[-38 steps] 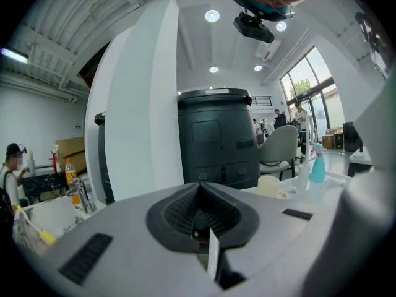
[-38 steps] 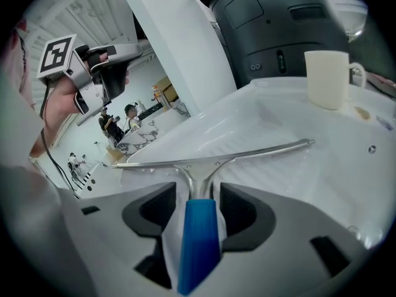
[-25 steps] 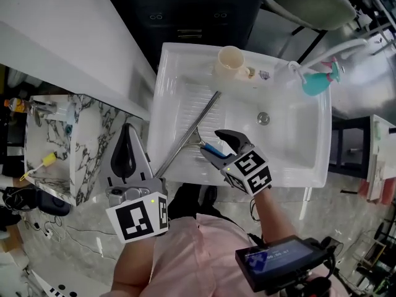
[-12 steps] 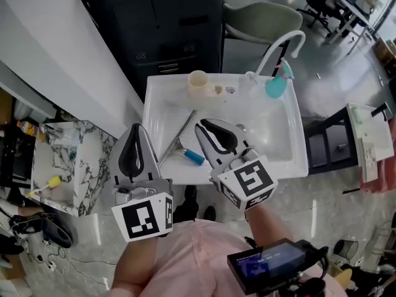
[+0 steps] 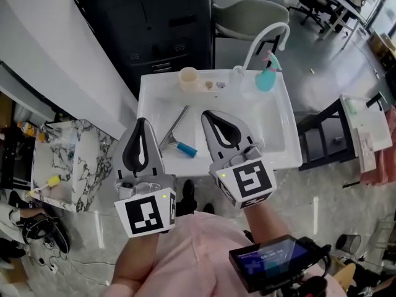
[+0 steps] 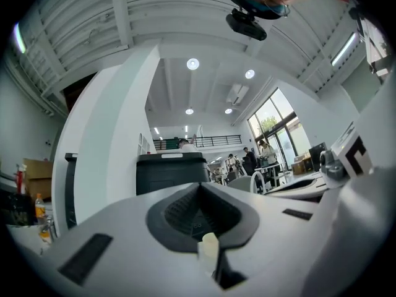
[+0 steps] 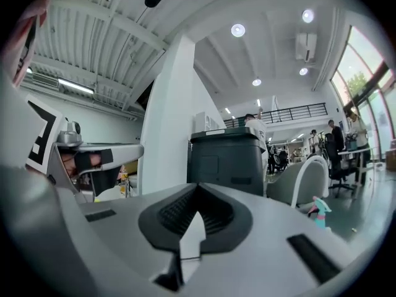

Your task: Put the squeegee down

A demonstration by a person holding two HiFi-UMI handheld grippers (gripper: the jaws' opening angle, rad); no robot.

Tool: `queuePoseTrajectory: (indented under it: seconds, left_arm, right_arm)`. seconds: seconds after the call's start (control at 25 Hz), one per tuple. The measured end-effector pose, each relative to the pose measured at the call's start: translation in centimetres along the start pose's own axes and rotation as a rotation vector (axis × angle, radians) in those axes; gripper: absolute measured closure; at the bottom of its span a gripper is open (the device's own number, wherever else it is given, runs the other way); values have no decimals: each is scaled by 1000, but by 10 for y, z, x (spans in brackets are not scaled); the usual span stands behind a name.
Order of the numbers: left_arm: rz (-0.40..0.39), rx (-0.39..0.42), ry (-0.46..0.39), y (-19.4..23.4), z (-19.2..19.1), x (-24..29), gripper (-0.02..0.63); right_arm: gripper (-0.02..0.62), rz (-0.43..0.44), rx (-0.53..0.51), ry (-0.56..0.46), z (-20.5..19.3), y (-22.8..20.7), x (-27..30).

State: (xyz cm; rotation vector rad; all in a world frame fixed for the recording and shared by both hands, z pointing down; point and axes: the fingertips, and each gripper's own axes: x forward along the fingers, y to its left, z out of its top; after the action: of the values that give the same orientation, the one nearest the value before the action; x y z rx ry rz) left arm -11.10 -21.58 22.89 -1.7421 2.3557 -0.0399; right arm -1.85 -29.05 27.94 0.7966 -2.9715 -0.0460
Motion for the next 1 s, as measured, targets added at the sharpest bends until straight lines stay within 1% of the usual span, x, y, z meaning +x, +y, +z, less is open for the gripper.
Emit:
queuePoseTrajectory:
  seconds: [0.28, 1.0]
  left_arm:
    - [-12, 3, 13, -6, -3, 0, 597]
    - [-36, -1, 33, -8, -14, 9, 597]
  right_arm:
    - [598, -16, -18, -28, 6, -4, -6]
    - [597, -25, -7, -13, -1, -8, 3]
